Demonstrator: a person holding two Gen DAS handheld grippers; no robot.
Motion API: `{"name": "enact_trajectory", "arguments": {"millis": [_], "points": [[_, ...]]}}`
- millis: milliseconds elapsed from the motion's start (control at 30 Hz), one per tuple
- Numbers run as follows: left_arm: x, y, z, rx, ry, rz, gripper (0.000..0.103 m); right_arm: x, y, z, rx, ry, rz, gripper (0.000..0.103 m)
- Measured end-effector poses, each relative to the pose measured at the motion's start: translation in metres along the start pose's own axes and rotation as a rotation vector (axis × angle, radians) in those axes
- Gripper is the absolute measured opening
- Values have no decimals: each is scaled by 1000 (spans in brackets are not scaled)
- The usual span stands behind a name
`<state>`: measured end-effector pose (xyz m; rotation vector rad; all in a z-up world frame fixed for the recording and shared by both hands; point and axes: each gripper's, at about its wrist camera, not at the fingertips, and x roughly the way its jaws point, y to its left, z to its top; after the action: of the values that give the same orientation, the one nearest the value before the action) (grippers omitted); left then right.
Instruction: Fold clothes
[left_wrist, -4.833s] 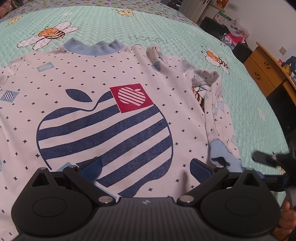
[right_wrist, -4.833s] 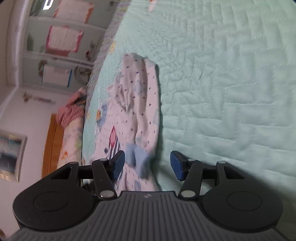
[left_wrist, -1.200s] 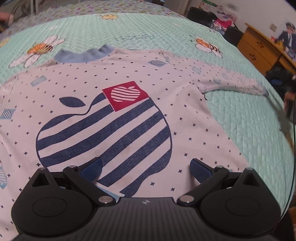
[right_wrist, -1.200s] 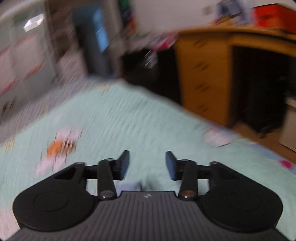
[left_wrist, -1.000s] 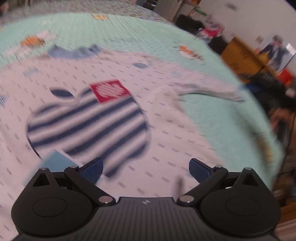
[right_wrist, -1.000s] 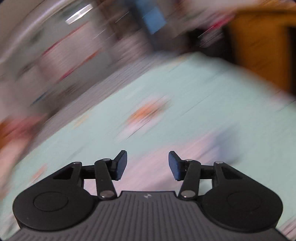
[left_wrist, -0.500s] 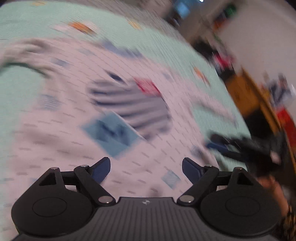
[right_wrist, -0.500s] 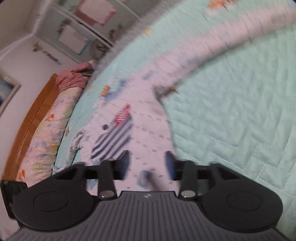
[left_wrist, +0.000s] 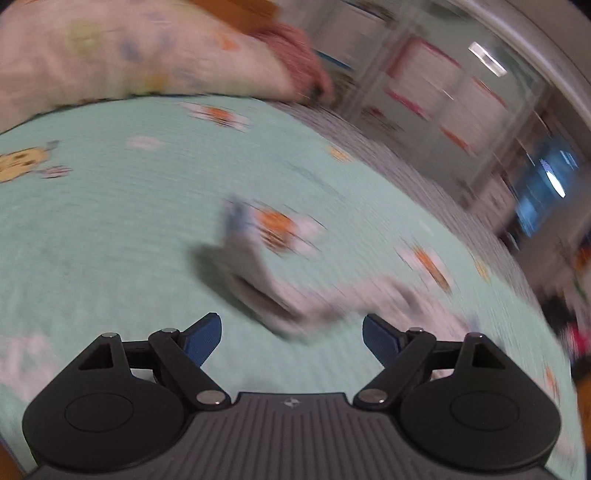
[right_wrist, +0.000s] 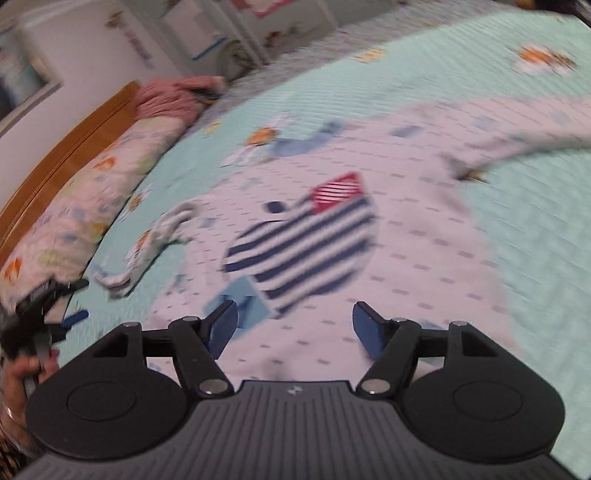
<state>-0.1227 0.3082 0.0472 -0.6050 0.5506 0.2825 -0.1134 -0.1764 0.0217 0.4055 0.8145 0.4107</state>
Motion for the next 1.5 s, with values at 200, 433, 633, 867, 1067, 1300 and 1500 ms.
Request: {"name": "enact_trajectory", "arguments": {"millis": [200,433,633,867,1067,1300,1500], "points": [[30,12,32,-71,39,77,86,42,62,5,-217,25,70,71],[41,12,34,-250,36,199,85,76,127,11,-405,93,148,71],[25,27,30,-405,-70,239,83,117,219,41,-650,89,186,71],[5,58,32,-482,-178,173,85,200,326,35,-881,158,238,70],[25,84,37,-485,-136,46,85,265,356,29,-901,292,217,32],[46,98,38,-476,-73,-132,85,273,317,54,-576,345,333,9],[68,85,35,-405,35,-307,86,249,255,90,-337,308,417,9]]}}
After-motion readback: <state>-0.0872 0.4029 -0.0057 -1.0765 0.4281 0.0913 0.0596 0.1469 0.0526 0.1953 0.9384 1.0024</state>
